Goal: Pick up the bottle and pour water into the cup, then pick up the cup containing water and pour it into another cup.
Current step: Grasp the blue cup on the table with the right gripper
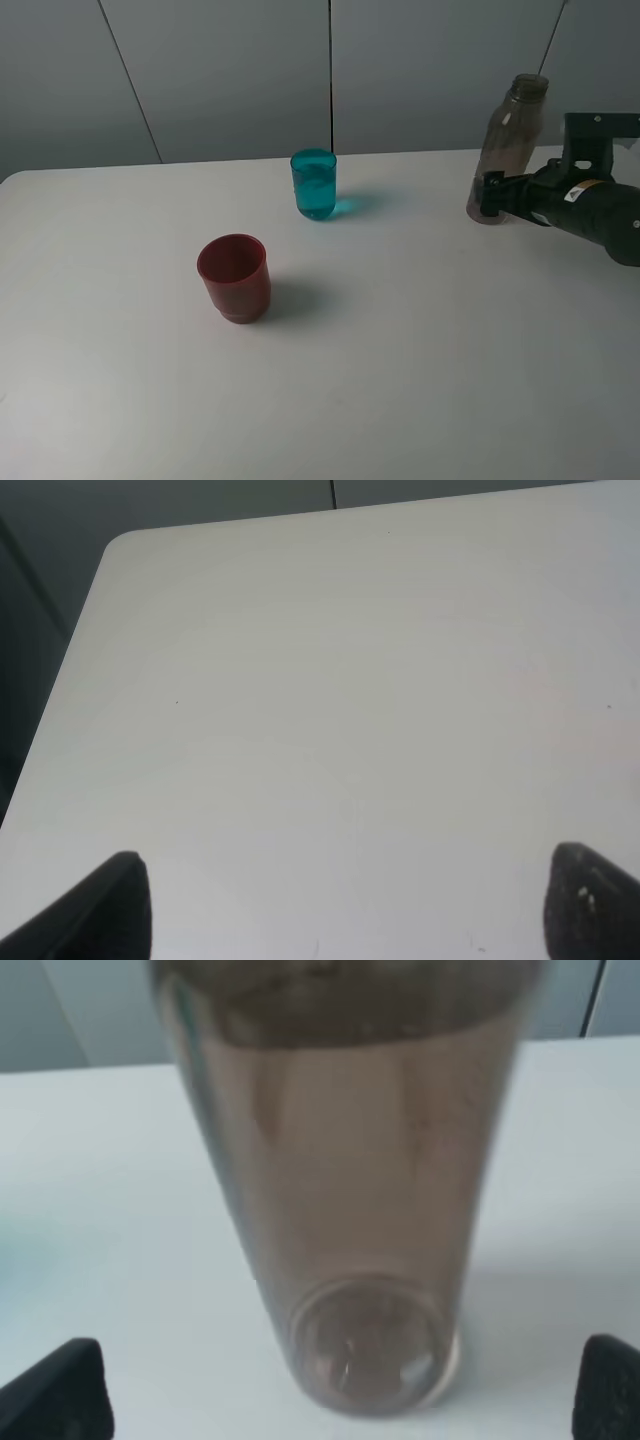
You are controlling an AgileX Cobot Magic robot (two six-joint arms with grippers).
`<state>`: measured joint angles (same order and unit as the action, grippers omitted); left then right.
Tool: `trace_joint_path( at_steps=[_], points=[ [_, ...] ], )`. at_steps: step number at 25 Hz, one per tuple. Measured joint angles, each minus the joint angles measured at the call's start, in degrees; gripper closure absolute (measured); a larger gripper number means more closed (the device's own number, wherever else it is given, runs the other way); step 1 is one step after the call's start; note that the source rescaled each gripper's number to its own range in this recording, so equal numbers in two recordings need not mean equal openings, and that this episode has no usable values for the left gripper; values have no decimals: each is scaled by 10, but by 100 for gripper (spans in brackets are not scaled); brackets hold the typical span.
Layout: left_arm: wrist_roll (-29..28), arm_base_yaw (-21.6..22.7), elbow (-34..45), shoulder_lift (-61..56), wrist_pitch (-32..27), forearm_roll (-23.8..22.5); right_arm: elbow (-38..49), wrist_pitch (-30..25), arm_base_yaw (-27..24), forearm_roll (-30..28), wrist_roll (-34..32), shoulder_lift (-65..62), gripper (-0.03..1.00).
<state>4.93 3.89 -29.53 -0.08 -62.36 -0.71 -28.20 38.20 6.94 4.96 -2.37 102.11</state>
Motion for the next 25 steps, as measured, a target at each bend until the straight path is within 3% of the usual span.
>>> trace_joint_path(
  at_steps=[4, 12, 15, 20, 25],
  points=[
    [0, 0, 0, 0, 0, 0, 49, -73, 0, -43, -31, -84, -3],
    [0, 0, 0, 0, 0, 0, 86, -214, 0, -270, -158, -227, -3],
    [0, 0, 0, 0, 0, 0, 86, -240, 5, -318, -198, -248, -3],
    [0, 0, 0, 0, 0, 0, 86, -241, 69, -331, -216, -254, -3],
    [0, 0, 0, 0, 0, 0, 86, -165, 121, -312, -214, -254, -3]
  ],
)
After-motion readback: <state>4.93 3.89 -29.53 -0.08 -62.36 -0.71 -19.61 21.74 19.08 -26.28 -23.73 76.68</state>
